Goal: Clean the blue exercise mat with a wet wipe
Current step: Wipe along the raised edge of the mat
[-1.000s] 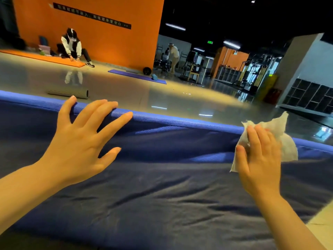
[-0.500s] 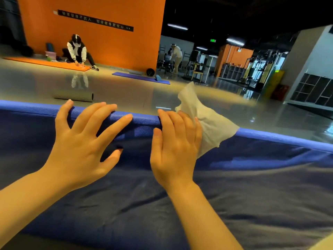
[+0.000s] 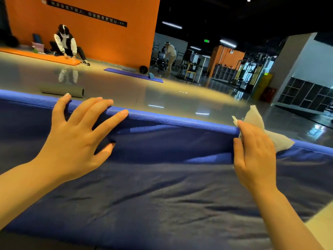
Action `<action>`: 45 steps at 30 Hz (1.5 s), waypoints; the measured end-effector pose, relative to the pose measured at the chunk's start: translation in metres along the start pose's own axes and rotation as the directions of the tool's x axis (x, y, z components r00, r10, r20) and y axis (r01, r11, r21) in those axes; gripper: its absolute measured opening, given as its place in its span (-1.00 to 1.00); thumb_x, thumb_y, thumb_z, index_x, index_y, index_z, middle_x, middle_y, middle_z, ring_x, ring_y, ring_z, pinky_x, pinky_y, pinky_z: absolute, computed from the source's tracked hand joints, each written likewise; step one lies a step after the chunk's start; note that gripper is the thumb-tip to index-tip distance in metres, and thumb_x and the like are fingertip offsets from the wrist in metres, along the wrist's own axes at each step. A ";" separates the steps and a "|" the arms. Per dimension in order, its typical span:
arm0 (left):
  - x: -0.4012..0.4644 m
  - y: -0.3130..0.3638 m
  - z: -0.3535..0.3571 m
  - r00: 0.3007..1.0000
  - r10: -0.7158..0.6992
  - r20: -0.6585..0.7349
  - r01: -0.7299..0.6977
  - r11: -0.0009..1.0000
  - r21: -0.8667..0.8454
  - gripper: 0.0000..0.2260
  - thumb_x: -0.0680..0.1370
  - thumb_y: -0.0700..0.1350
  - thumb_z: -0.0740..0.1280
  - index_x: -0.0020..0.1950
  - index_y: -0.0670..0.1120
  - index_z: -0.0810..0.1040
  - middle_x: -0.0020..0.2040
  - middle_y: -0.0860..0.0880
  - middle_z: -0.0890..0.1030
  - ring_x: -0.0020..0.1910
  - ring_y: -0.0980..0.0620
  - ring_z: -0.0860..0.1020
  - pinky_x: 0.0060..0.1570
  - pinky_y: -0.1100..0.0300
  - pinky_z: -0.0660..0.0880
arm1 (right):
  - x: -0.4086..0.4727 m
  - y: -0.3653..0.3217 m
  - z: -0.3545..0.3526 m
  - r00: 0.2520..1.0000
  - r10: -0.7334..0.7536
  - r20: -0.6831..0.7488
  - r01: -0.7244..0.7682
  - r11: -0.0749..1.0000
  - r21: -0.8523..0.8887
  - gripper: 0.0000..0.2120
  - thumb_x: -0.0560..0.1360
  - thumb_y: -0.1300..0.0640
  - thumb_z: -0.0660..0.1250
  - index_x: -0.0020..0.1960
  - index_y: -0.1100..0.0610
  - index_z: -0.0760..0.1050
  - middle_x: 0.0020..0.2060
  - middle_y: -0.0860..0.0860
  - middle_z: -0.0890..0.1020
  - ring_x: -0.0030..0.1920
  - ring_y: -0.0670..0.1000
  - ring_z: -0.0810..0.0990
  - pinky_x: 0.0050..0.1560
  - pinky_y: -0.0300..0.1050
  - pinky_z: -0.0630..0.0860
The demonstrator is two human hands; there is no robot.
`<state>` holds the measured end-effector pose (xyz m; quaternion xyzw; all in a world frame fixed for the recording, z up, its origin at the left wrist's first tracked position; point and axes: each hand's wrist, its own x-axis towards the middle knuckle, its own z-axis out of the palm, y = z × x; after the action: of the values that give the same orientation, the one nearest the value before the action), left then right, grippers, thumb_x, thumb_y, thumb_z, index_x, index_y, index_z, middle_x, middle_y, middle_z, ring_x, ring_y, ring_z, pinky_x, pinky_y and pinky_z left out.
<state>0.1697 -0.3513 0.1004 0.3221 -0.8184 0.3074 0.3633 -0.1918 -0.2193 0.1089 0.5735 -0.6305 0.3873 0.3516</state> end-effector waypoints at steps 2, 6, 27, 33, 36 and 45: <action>0.001 0.001 0.001 1.000 -0.010 0.000 0.010 1.000 -0.006 -0.43 0.48 0.09 0.19 0.49 -0.03 0.35 0.40 -0.23 0.43 0.39 -0.25 0.37 0.39 -0.36 0.02 | 0.004 -0.004 0.005 0.994 0.065 -0.086 -0.055 0.992 0.110 -0.65 0.59 0.16 0.10 0.27 0.25 0.51 0.11 0.16 0.62 0.10 0.17 0.54 0.15 0.02 0.36; 0.000 0.003 0.000 1.000 -0.030 -0.004 0.030 0.999 -0.020 -0.43 0.48 0.09 0.18 0.49 -0.03 0.34 0.40 -0.23 0.43 0.40 -0.24 0.36 0.40 -0.35 -0.01 | 0.012 -0.036 0.024 0.936 0.229 -0.268 -0.171 0.960 0.222 -0.69 0.59 0.21 0.10 0.12 0.29 0.58 -0.01 0.18 0.67 -0.09 0.29 0.57 0.03 0.18 0.43; -0.001 -0.008 0.000 0.999 0.041 -0.028 -0.041 0.999 0.001 -0.43 0.49 0.07 0.21 0.50 -0.01 0.32 0.41 -0.21 0.43 0.40 -0.21 0.35 0.37 -0.33 0.08 | -0.003 -0.139 0.060 0.978 -0.201 -0.053 0.206 0.971 0.119 -0.54 0.57 0.03 0.21 0.45 0.11 0.41 0.43 0.05 0.44 0.47 0.02 0.31 0.51 0.04 0.09; 0.003 -0.007 0.004 0.999 0.030 -0.013 -0.030 0.999 -0.019 -0.44 0.49 0.06 0.20 0.49 -0.02 0.37 0.41 -0.21 0.44 0.40 -0.21 0.36 0.37 -0.33 0.07 | -0.007 -0.060 0.038 0.998 -0.021 -0.055 0.020 1.000 -0.009 -0.49 0.54 -0.03 0.22 0.43 0.15 0.40 0.40 0.10 0.46 0.43 0.09 0.31 0.46 0.15 0.11; 0.004 -0.005 0.006 1.000 0.009 -0.011 -0.009 0.999 -0.034 -0.44 0.48 0.07 0.19 0.48 -0.02 0.37 0.40 -0.21 0.44 0.40 -0.21 0.36 0.39 -0.33 0.05 | -0.008 -0.040 0.029 0.997 0.056 -0.045 -0.057 0.998 -0.025 -0.48 0.55 -0.04 0.18 0.44 0.16 0.39 0.40 0.11 0.46 0.45 0.09 0.28 0.44 0.24 0.15; 0.002 0.000 0.005 0.999 -0.025 -0.032 0.024 0.999 -0.028 -0.46 0.49 0.06 0.21 0.47 -0.03 0.37 0.39 -0.21 0.44 0.39 -0.22 0.37 0.38 -0.37 0.04 | 0.001 -0.091 0.050 0.938 0.293 -0.186 -0.256 0.946 0.198 -0.61 0.58 0.04 0.15 0.30 0.21 0.50 0.30 0.09 0.54 0.44 0.16 0.31 0.46 0.31 0.08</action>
<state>0.1664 -0.3555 0.0985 0.3221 -0.8126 0.2968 0.3845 -0.1008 -0.2684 0.0944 0.4627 -0.6277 0.5443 0.3092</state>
